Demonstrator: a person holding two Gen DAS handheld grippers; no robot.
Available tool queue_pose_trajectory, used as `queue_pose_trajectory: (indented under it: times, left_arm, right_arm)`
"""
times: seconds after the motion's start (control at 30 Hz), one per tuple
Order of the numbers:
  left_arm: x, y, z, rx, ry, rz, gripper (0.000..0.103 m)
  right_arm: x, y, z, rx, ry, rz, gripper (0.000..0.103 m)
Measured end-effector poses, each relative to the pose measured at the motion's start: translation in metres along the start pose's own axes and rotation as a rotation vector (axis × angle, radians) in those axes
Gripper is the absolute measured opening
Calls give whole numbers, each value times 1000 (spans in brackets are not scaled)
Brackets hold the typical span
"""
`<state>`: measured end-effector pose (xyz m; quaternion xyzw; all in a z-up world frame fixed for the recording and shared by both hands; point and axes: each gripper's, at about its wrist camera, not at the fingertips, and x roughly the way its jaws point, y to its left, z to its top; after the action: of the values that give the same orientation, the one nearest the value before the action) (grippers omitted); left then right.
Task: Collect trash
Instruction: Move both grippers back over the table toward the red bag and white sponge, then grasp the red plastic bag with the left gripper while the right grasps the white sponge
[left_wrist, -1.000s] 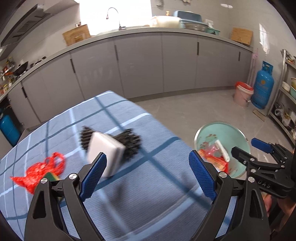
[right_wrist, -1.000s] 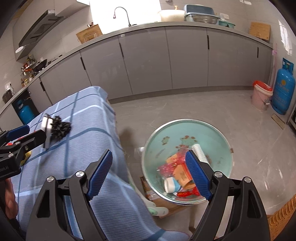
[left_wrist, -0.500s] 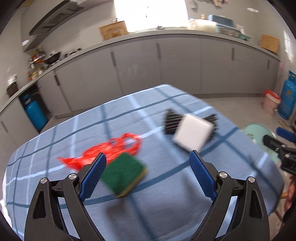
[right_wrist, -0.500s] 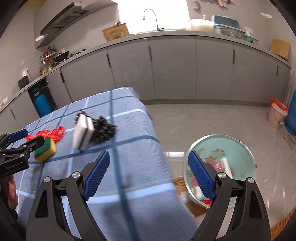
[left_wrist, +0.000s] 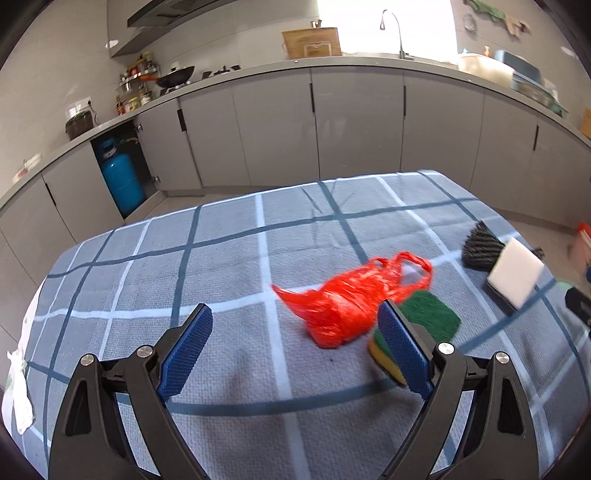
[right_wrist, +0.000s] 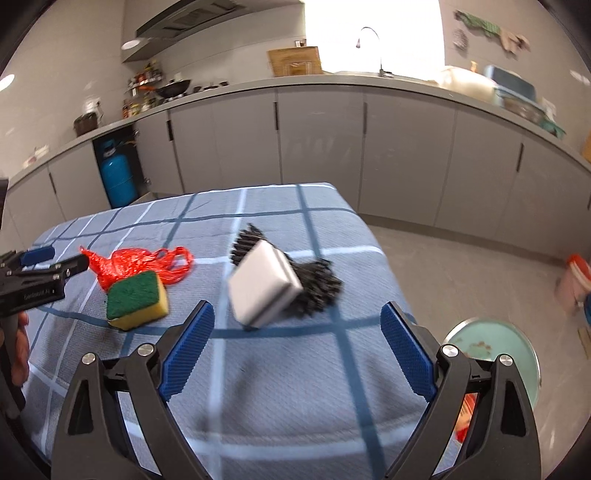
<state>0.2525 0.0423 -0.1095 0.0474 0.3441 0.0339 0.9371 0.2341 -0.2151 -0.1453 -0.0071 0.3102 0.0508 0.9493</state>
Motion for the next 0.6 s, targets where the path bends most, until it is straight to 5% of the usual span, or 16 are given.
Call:
queue_pose_trajectory:
  times: [0.6]
  left_arm:
    - [52, 1, 4, -18, 56, -44, 92]
  right_arm:
    - [49, 42, 14, -183, 33, -59, 95]
